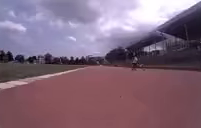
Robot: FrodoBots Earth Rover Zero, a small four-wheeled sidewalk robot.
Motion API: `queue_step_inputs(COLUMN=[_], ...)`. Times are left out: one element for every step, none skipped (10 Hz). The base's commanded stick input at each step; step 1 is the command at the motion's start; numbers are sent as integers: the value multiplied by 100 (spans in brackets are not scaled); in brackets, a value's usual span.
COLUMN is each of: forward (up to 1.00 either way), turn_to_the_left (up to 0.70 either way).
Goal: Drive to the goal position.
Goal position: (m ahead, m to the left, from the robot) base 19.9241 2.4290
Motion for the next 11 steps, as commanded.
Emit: queue_step_inputs(forward=[45, 45, 45, 45, 45, 45, 45, 45, 45, 45, 45], turn_to_the_left=[0, 0, 0, 0, 0, 0, 0, 0, 0, 0, 0])
